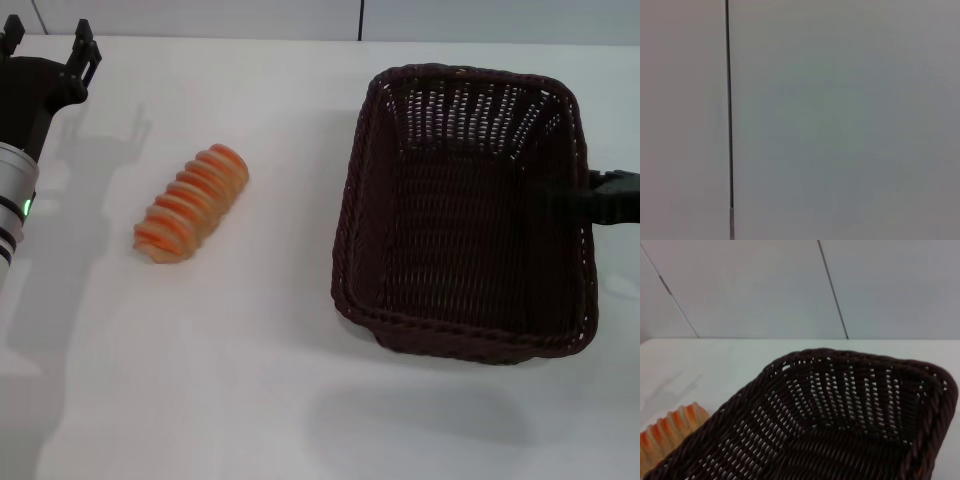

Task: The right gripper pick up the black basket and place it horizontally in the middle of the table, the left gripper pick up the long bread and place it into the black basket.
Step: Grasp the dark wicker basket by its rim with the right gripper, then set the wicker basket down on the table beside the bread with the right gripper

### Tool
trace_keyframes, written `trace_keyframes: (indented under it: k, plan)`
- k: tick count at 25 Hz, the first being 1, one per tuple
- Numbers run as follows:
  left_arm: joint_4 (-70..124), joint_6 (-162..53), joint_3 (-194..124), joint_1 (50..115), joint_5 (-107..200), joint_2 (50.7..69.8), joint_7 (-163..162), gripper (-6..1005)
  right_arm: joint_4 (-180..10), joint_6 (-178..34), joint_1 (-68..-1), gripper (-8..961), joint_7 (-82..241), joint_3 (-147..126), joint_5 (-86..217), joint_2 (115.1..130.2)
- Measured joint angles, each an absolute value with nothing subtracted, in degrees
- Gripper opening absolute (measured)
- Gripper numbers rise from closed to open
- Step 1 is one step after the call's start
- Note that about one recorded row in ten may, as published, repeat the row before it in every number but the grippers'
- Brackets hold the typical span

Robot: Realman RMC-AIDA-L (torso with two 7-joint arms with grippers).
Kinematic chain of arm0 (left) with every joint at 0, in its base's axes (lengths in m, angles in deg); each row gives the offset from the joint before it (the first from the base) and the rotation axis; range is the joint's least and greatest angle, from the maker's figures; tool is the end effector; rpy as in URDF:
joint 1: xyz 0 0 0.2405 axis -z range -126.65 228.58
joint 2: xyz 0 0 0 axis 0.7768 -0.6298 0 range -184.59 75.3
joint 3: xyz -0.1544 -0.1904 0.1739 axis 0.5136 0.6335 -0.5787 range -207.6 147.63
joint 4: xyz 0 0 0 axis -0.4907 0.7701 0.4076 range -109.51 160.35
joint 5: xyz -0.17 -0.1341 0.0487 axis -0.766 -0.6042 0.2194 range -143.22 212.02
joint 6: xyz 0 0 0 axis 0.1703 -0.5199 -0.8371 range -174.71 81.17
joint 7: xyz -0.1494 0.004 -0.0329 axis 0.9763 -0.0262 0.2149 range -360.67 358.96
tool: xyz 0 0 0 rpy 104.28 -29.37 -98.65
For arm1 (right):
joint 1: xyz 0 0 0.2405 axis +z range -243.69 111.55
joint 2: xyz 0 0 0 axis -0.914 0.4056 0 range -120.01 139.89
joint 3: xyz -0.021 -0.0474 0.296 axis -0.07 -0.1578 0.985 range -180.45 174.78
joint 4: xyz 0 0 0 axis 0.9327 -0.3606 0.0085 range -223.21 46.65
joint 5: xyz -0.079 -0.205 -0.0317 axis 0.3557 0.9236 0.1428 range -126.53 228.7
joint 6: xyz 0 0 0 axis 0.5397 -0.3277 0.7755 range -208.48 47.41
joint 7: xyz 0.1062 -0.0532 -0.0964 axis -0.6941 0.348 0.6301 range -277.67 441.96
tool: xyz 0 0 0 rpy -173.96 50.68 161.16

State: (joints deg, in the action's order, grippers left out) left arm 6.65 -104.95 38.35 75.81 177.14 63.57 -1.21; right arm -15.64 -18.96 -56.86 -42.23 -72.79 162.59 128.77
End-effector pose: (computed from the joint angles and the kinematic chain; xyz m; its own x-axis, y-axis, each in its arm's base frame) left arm -0.3548 0.3964 -0.0204 0.7456 -0.0868 0.6607 0.6598 -0.0437 -0.7502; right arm 0.3172 0.3486 0.0075 0.6040 -0.6173 -0.5042 -0.7968 -0.4814 -0.3652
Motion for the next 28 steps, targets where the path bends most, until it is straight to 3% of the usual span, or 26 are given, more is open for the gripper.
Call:
trace_keyframes:
  k: [8, 13, 18, 28]
  plan:
    - [6.7, -105.0, 38.5, 75.7, 177.1, 63.48, -1.2, 776, -15.1, -20.3, -56.3, 767, -39.7, -75.5, 163.8, 129.01]
    - [7.3, -104.9, 38.6, 75.8, 177.1, 63.47, -1.2, 775, -15.6, -19.7, -55.6, 542, -39.5, -75.7, 163.9, 128.78]
    - [7.4, -105.1, 38.6, 75.8, 176.9, 63.54, -1.2, 775, -11.1, -14.2, -56.5, 380, -38.6, -75.1, 164.5, 128.57]
    - [7.4, -104.9, 38.6, 76.3, 176.8, 63.66, -1.2, 774, -5.7, 3.7, -51.2, 304, -30.5, -69.7, 164.9, 127.62]
